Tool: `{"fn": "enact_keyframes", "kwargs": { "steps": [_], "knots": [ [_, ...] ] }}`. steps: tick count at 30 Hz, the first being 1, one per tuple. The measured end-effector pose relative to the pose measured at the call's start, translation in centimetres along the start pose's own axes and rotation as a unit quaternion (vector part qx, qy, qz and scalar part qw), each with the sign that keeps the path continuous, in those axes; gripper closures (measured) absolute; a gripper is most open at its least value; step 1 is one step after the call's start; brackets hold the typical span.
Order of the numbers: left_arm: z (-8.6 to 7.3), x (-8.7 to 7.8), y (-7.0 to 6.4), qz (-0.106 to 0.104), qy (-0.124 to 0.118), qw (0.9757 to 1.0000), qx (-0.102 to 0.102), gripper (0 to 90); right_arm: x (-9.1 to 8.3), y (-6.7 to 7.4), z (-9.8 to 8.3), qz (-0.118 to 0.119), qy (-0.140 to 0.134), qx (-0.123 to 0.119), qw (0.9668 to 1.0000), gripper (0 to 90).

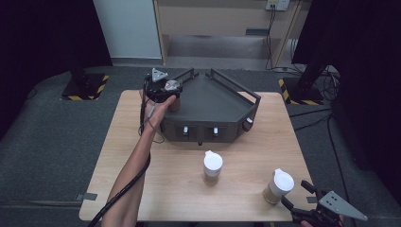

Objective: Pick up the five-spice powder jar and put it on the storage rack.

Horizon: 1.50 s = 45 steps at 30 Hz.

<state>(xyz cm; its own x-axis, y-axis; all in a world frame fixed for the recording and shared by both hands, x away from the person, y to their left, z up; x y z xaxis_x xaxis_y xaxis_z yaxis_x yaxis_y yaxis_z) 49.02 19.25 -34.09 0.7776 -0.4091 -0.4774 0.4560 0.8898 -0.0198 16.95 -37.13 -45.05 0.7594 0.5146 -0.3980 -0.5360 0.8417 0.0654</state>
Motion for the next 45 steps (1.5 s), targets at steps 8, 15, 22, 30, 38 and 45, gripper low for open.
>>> {"fn": "enact_keyframes", "kwargs": {
  "steps": [8,15,22,30,38,45],
  "knots": [
    [-0.2,0.1,0.2,0.002,-0.001,1.0000,-0.008,32.3,0.0,0.0,0.0,0.000,0.000,-0.001,1.0000,5.7],
    [0.0,-0.1,0.2,0.001,-0.005,0.9999,-0.012,20.9,0.0,0.0,0.0,0.000,-0.001,-0.001,1.0000,5.8],
    [1.1,-1.1,0.2,-0.017,-0.028,0.9993,-0.017,10.2,-0.1,0.0,0.0,0.001,-0.002,-0.001,1.0000,5.7],
    [2.4,-2.6,0.0,-0.021,-0.041,0.9990,-0.001,5.7,-0.1,0.0,0.0,0.001,-0.002,-0.002,1.0000,5.7],
    [3.0,-4.3,0.2,-0.031,-0.037,0.9988,0.009,4.1,-0.1,0.0,0.0,0.001,-0.002,-0.003,1.0000,5.6],
    [3.3,-6.4,-0.4,-0.053,-0.043,0.9970,0.037,3.5,-0.1,0.1,0.0,0.000,-0.002,-0.003,1.0000,5.2]
  ]
}}
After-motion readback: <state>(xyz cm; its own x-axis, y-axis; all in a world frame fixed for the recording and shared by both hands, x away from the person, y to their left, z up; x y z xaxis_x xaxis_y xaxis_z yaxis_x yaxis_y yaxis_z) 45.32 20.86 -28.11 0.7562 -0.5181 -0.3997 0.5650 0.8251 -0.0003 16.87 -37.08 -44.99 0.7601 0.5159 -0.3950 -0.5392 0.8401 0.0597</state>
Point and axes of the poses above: each handheld gripper's, and its own axes: x roughly forward along the jaws, z roughly out of its top, y roughly to its left, the point moved 7 cm from there along x, roughly forward along the jaws, and after that the axes turned 7 degrees about y, right-handed, at the moved point
